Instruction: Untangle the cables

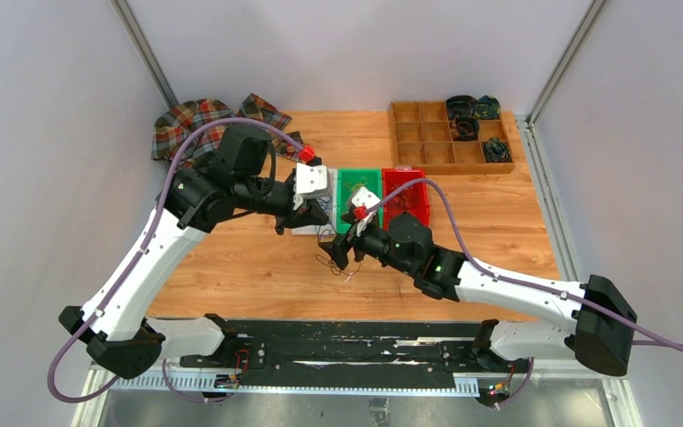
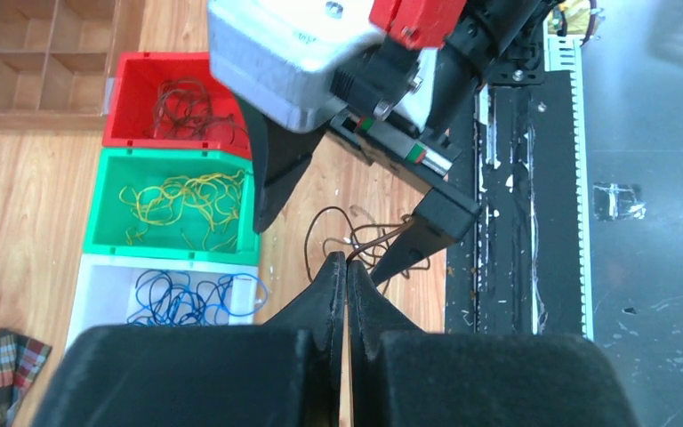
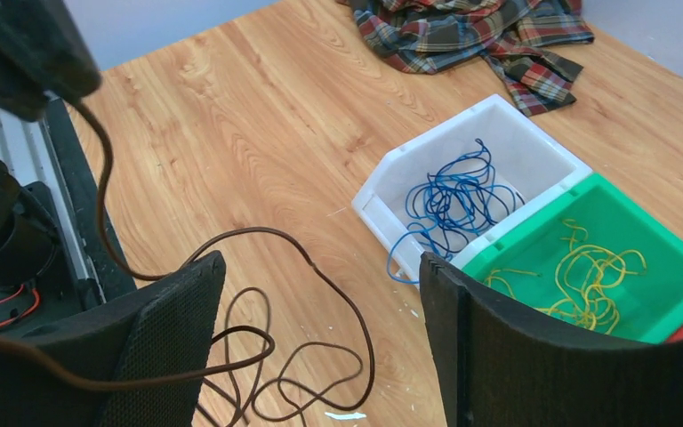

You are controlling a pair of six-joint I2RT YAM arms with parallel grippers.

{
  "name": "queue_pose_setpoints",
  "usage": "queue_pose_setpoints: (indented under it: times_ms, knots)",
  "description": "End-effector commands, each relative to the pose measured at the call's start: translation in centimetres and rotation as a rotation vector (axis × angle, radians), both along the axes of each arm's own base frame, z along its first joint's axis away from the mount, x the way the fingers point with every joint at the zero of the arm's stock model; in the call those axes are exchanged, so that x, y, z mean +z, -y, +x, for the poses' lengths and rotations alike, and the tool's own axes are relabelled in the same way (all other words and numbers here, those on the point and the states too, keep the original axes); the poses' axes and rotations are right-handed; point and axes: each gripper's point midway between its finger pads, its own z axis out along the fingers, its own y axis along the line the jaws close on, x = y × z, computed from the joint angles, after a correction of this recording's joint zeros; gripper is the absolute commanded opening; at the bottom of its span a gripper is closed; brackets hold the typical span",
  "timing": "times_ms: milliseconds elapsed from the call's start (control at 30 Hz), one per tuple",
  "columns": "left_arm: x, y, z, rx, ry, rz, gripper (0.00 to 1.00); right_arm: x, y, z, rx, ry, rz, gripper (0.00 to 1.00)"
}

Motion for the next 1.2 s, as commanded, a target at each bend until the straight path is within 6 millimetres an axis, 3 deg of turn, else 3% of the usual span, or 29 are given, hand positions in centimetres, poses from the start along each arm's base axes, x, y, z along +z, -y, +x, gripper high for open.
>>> queue_pose_setpoints:
  times_ms: [0, 133, 233, 400, 467, 533, 600, 667, 733, 833, 1000, 1167]
  knots:
    - [1.5, 0.7, -1.5, -0.068, -0.023, -0.049, 0.01, 2.6, -1.6, -0.3, 0.05, 0.032, 0.06, 0.8]
    - [1.6, 0.9, -1.8, -0.086, -0.039, -0.06, 0.01, 3.0, -2.4, -0.4, 0.076, 0.033, 0.069, 0.76]
    - [1.6, 0.9, -1.5, -0.078, -0.028, -0.055, 0.01, 2.8, -2.4, -0.3, 0.065, 0.026, 0.061, 0.63]
    - [2.1, 0.9, -1.3, -0.073, -0.01, -0.058, 0.01, 3.1, -0.9, 0.2, 0.015, 0.038, 0.044, 0.21]
    - [2.0, 0.8, -0.7, -0.054, 0.01, -0.044, 0.14, 3.7, 0.4, 0.8, -0.042, 0.044, 0.057, 0.02]
    - [1.6, 0.4, 0.2, -0.015, 0.043, -0.013, 0.28, 4.4, 2.1, 1.6, -0.106, 0.037, 0.088, 0.01]
    - [1.2, -0.2, 1.5, 0.042, 0.086, 0.026, 0.56, 5.0, 4.1, 2.6, -0.173, 0.014, 0.115, 0.01]
    - [1.1, -0.8, 3.3, 0.131, 0.119, 0.057, 0.68, 5.6, 6.2, 3.8, -0.235, -0.007, 0.125, 0.01]
    - [1.4, -1.3, 4.8, 0.215, 0.158, 0.067, 0.97, 5.7, 8.4, 5.2, -0.308, -0.025, 0.119, 0.01]
    - [2.0, -2.1, 6.3, 0.303, 0.212, 0.071, 0.98, 6.3, 11.6, 7.9, -0.45, -0.019, 0.071, 0.01]
    - [1.9, -2.9, 6.8, 0.37, 0.202, 0.081, 0.98, 6.1, 16.6, 12.6, -0.688, 0.014, -0.084, 0.01]
    - [1.5, -4.7, 9.4, 0.504, 0.141, 0.075, 0.98, 4.9, 19.0, 16.9, -0.823, 0.018, -0.15, 0.01]
